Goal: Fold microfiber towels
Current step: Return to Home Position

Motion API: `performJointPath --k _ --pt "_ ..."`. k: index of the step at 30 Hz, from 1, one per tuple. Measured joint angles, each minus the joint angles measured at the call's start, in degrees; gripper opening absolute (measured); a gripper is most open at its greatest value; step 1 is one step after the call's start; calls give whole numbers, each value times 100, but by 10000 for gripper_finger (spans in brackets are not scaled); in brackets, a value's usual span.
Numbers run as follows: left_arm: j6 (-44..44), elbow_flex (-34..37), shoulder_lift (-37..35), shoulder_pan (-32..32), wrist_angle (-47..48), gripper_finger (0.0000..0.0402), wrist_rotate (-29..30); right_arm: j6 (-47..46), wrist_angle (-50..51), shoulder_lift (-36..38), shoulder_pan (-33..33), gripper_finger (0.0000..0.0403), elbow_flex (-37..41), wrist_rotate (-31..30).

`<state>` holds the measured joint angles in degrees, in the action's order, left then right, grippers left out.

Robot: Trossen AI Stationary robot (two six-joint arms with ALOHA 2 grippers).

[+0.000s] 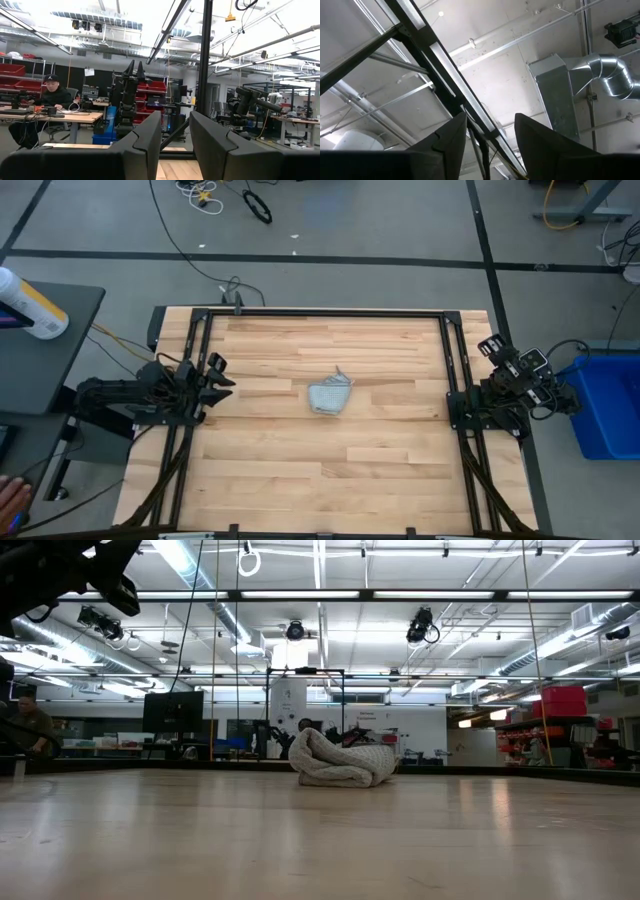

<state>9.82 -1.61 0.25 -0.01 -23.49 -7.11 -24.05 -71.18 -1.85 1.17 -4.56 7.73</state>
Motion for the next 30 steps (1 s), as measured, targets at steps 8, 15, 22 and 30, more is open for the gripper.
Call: performJointPath --k 8,15,22,30 --pt "0 0 0 0 1 110 0 0 0 0 0 140 0 1" --pt "0 0 0 1 2 110 0 0 -1 0 0 110 0 0" --pt "0 0 0 0 0 110 0 0 0 0 0 75 0 0" --pt "0 0 0 1 1 110 0 0 -2 0 0 34 0 0"
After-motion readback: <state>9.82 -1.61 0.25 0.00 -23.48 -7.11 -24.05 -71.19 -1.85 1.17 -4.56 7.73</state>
